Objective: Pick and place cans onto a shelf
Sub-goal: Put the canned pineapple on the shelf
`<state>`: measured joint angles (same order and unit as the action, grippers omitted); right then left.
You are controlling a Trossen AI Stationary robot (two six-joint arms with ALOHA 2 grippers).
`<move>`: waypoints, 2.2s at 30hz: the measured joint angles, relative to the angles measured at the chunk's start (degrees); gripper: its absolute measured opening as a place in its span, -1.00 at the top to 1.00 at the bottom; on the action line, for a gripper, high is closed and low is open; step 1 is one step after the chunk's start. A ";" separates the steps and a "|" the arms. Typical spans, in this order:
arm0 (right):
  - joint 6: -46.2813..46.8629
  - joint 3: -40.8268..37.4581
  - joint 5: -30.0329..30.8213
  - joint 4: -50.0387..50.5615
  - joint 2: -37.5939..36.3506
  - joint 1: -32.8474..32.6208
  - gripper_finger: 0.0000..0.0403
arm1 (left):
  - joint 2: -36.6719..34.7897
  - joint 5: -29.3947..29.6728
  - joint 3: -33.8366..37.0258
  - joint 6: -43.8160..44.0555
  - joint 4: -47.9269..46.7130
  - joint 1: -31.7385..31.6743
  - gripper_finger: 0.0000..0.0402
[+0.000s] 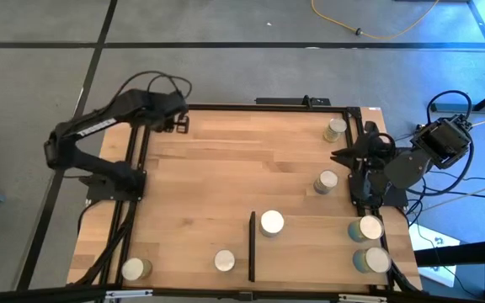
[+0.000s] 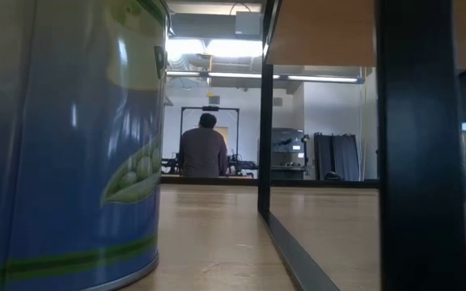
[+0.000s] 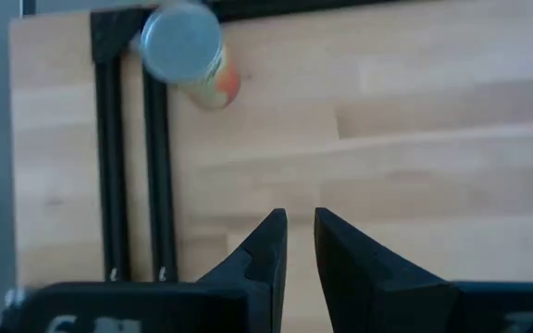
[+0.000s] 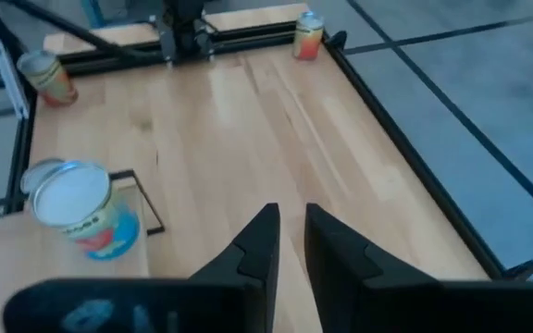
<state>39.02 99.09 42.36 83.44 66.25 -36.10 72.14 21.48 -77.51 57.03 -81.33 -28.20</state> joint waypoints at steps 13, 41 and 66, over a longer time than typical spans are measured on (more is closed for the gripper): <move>0.96 0.00 4.62 1.08 0.28 1.78 0.72 | 9.22 -4.88 7.27 -17.01 16.40 -21.56 0.74; -3.52 0.00 4.03 2.64 3.13 12.80 0.72 | 19.52 -1.08 8.01 -29.19 22.97 -29.21 0.74; -3.32 0.00 4.03 2.60 3.13 12.83 0.72 | 19.52 -3.08 8.01 -30.68 25.04 -30.19 0.74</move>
<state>35.70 99.09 46.39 86.04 69.38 -23.27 91.66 18.41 -69.49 26.35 -56.29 -58.39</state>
